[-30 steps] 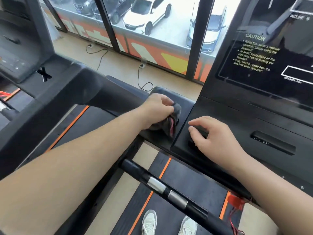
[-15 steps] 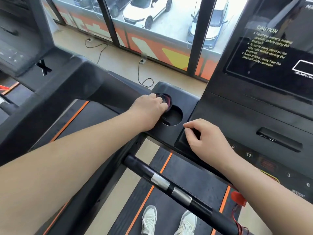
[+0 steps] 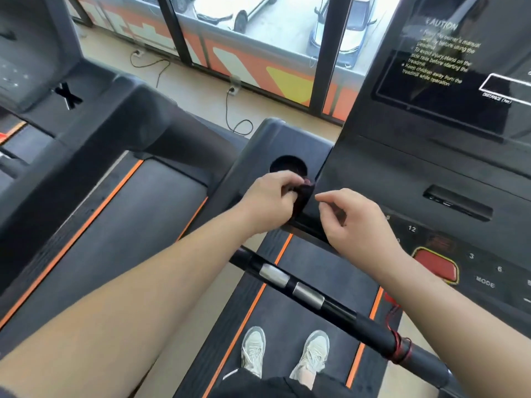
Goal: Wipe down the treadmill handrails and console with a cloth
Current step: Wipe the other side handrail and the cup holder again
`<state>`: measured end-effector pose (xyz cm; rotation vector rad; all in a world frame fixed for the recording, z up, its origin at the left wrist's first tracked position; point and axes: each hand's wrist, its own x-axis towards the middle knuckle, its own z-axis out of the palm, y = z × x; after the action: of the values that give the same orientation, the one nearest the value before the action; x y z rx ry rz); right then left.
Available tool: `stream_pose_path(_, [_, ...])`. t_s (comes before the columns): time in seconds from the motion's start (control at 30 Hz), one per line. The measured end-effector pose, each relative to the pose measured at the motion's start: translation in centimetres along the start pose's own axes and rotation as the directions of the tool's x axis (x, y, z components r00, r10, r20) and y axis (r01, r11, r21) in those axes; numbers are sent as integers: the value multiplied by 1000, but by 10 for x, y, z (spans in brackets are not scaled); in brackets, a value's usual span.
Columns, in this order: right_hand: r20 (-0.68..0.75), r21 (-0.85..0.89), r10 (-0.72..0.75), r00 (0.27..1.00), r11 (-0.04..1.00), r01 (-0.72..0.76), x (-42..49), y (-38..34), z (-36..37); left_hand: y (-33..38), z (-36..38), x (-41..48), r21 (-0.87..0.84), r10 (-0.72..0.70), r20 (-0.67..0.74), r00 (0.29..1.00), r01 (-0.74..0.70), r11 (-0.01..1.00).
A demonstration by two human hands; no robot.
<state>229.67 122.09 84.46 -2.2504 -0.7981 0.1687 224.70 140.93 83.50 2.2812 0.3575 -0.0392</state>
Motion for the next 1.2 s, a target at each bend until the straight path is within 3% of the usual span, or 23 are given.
stream_pose_path(0.07, [14,48,31,999,998,-32,-13,-2,6,-19,-11,-33,39,32,-43,999,-30,999])
stream_pose_path(0.13, [39,115,71,997,991,-75,-28,-6,15,-45,-23,-62,332,127,-213,969,-50,942])
stream_pose_path(0.2, [40,175,114,993,977,-119,-44,-11,24,-69,-18,-92,538,247,-266,932,-69,840])
stream_pose_path(0.27, [19,191,149,989,970,-150,-64,-13,31,-87,9,-116,487,315,-246,917,-164,858])
stream_pose_path(0.4, [-53,5,151,987,988,-151,-113,1,31,-71,56,-132,155,197,-387,901,-148,977])
stream_pose_path(0.47, [-73,-101,179,981,977,-186,-136,11,24,-51,73,-139,82,366,-159,917,-358,930])
stream_pose_path(0.53, [-93,-143,207,974,965,-219,-157,20,15,-51,74,-141,101,518,56,854,-521,848])
stream_pose_path(0.57, [-111,-154,219,969,960,-234,-169,24,7,-57,71,-136,147,503,71,861,-508,849])
stream_pose_path(0.63, [-126,-157,234,964,955,-252,-183,31,1,-74,53,-123,320,307,-50,950,-276,906])
stream_pose_path(0.67, [-139,-151,247,959,952,-267,-191,35,-4,-77,47,-119,406,209,-135,968,-138,903])
stream_pose_path(0.73, [-177,-127,271,946,947,-295,-205,45,-16,-63,56,-123,488,163,-195,967,-49,872])
stream_pose_path(0.8, [-235,-104,271,933,948,-302,-221,56,-27,-32,94,-139,485,290,-149,945,-185,854])
stream_pose_path(0.9, [-297,-99,258,920,949,-298,-248,71,-45,4,142,-156,355,523,78,849,-514,781])
stream_pose_path(0.97, [-273,-133,202,941,960,-245,-264,83,-55,9,143,-142,334,432,73,899,-430,839])
stream_pose_path(1.03, [-238,-162,161,958,966,-202,-279,99,-63,15,146,-137,360,206,-153,967,-139,923])
stream_pose_path(1.07, [-238,-173,154,959,965,-198,-286,105,-65,22,156,-142,371,140,-250,958,-39,928])
stream_pose_path(1.1, [-252,-180,150,956,963,-199,-292,109,-68,34,174,-152,371,159,-269,950,-50,927])
stream_pose_path(1.2, [-309,-189,113,944,966,-177,-306,117,-77,62,220,-183,308,457,-59,888,-419,854])
